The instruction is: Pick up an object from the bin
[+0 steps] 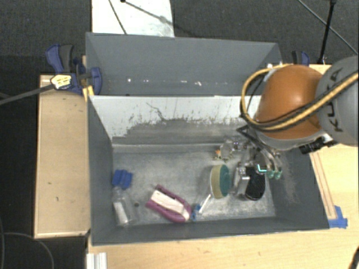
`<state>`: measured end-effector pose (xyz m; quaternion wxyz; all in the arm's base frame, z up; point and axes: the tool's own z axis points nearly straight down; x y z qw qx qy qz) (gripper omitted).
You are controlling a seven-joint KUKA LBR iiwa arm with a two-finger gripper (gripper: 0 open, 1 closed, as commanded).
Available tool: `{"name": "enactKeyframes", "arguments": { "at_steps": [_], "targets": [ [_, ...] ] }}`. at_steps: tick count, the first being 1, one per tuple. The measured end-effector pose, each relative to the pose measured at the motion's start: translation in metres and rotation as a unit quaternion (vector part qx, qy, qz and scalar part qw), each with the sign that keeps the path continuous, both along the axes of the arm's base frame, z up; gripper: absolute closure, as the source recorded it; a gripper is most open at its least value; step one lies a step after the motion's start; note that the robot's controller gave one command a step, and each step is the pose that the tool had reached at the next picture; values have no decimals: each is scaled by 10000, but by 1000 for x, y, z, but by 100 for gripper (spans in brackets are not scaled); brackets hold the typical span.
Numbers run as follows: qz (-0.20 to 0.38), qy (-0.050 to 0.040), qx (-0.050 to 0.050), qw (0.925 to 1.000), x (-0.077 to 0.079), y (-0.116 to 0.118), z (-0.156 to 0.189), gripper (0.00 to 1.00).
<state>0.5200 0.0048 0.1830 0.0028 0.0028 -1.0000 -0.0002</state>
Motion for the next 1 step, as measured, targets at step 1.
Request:
{"name": "enactKeyframes", "arguments": {
  "at_steps": [1],
  "targets": [
    [-57, -97, 0, 9999, 35, -29, -113, 0]
  ]
}}
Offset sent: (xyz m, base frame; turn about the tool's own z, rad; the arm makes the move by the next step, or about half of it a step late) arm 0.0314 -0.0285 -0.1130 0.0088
